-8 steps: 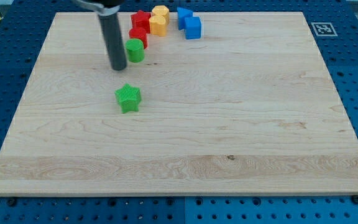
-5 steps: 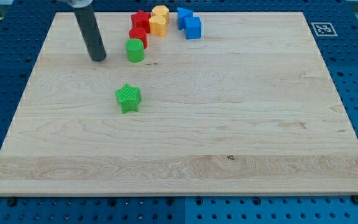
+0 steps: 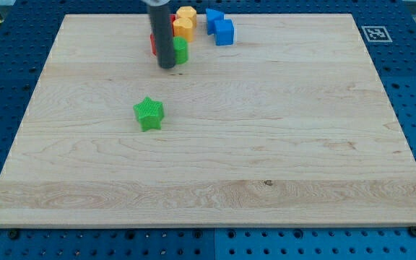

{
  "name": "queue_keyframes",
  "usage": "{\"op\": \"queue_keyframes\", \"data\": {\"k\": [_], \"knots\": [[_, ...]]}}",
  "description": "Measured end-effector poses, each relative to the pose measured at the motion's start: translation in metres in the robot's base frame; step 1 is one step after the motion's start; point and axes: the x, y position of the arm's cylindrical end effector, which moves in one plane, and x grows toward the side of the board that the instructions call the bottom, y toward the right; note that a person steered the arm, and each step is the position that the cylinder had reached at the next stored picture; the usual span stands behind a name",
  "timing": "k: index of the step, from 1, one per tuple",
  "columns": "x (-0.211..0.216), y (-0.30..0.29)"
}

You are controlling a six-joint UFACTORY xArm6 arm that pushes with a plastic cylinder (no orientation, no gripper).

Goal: Move the green circle into blue blocks

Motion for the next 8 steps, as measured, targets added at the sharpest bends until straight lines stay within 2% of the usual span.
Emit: {"op": "queue_keyframes", "data": {"k": [1,4,7,8], "knots": [[-0.016,0.006],[-0.016,0.016],[-0.042,0.068],[-0.025,0.068]]}}
